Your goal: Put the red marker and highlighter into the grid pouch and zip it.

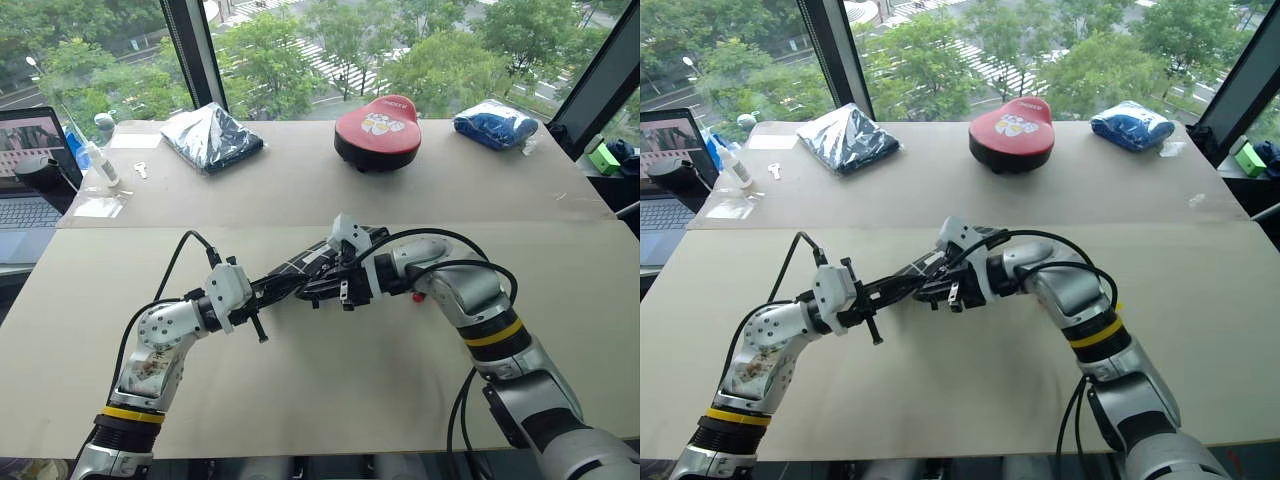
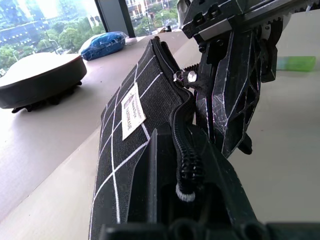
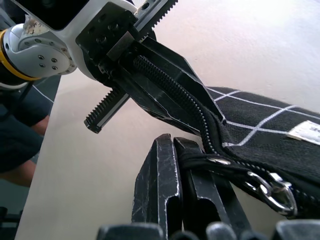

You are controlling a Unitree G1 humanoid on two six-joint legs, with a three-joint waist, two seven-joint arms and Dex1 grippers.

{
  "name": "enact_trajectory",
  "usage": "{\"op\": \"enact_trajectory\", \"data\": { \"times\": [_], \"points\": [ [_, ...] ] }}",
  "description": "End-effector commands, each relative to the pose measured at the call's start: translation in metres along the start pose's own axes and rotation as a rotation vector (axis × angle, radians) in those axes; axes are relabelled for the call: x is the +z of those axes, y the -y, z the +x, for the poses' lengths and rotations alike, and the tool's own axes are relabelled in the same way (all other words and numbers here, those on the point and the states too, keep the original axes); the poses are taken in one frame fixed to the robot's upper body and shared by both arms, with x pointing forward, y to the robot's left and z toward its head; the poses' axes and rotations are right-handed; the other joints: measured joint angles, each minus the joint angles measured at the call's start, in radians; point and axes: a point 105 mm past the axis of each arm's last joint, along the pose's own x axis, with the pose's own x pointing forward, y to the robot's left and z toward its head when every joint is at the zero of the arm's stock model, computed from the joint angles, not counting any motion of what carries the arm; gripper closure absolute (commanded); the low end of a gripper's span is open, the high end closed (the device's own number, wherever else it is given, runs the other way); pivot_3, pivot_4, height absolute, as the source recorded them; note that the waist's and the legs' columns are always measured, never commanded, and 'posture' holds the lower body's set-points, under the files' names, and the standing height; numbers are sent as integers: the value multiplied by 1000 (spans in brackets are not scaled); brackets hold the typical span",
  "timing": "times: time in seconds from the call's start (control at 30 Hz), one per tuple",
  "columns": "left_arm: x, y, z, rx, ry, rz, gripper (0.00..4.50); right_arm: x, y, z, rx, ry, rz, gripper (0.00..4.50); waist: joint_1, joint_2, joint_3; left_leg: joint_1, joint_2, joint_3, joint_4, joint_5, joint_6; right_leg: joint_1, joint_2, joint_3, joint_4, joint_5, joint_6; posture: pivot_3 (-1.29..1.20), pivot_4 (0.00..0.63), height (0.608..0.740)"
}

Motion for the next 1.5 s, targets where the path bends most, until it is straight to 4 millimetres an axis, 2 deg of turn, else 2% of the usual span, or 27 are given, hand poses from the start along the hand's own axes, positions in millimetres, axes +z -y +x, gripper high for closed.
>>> {"op": "enact_trajectory", "data": {
  "times": [0.03, 0.17, 0.3, 0.47, 0.57, 0.67, 0.77, 0.83, 0.97, 1.07, 1.13, 1.27, 1.37, 1.5],
  "points": [
    [6, 1, 4, -8, 23, 17, 4500, 12, -9, 5, 35, 49, 1, 4464, 0, 0, 0, 0, 0, 0, 0, 0, 0, 0, 0, 0, 0, 0, 0, 0, 150, 740],
    [5, 1, 5, -6, 24, 14, 4500, 11, -2, 4, -12, 50, 1, 4464, 0, 0, 0, 0, 0, 0, 0, 0, 0, 0, 0, 0, 0, 0, 0, 0, 150, 740],
    [6, 0, 5, 0, 26, 14, 4500, 11, 23, -6, -170, 59, 11, 3291, -1, 0, 0, 0, 0, 0, 0, 0, 0, 0, 0, 0, 0, 0, 0, 0, 150, 740],
    [6, 1, 5, 6, 31, 9, 4500, 14, 16, -44, -211, 83, -19, 1450, 10, 0, 0, -1, -1, 0, 0, 0, 0, 0, -1, 0, 0, 0, 0, 0, 150, 740],
    [6, 3, 5, 5, 35, 3, 4500, 21, 4, -73, -215, 132, 8, 512, 9, 0, 0, -1, -1, 0, 0, 0, 1, 1, -1, 0, -1, 0, 0, 0, 150, 740],
    [6, 3, 6, 4, 37, 0, 4500, 34, -10, -97, -221, 213, -30, 512, 9, 0, 0, -1, -1, 0, 0, -1, 2, 0, -1, 0, -1, 0, 0, 0, 150, 740],
    [5, 5, 6, 0, 37, -7, 4500, 42, -22, -128, -301, 296, -82, 512, 10, 0, 0, -1, 0, 0, 0, -4, 7, 1, -1, 0, -1, 0, 0, 0, 150, 740],
    [4, 5, 7, -3, 38, -9, 4500, 27, -25, -144, -390, 262, -78, 512, 15, -1, 0, 0, 0, 0, 0, -4, 7, 2, -1, 0, -2, 0, 0, 0, 150, 740],
    [3, 5, 7, -7, 38, -8, 4500, -34, -10, -184, -681, 9, 20, 512, 28, -1, 0, -1, -1, 0, 2, -5, 9, 3, -2, 0, -3, 0, 0, 0, 150, 740],
    [3, 4, 7, -7, 39, -7, 4500, -62, -2, -227, -910, -112, 108, 512, 29, -1, 0, -1, -1, 2, 3, -5, 9, 3, -3, 1, -3, 0, 0, 0, 150, 740],
    [2, 5, 7, -14, 41, -5, 4500, -74, 3, -250, -1048, -151, 181, 512, 27, -1, 0, 0, 0, 3, 3, -5, 9, 3, -3, 1, -3, 0, 0, 0, 150, 740],
    [1, 12, 12, -52, 51, -14, 4500, -95, 0, -254, -1130, -229, 255, 512, 27, -2, 0, 0, 2, 3, 3, -5, 9, 3, -1, 1, -3, 0, 0, 0, 150, 740],
    [1, 13, 14, -65, 54, -12, 4500, -103, 2, -255, -1169, -232, 300, 512, 28, -2, 0, 0, 2, 3, 3, -5, 9, 4, -1, 1, -3, 0, 0, 0, 150, 740],
    [-1, 13, 16, -76, 52, -8, 4500, -117, -2, -243, -1149, -235, 335, 512, 33, -2, 0, 0, 2, 3, 4, -5, 10, 4, -2, 1, -4, 0, 0, 0, 150, 740]
  ]
}}
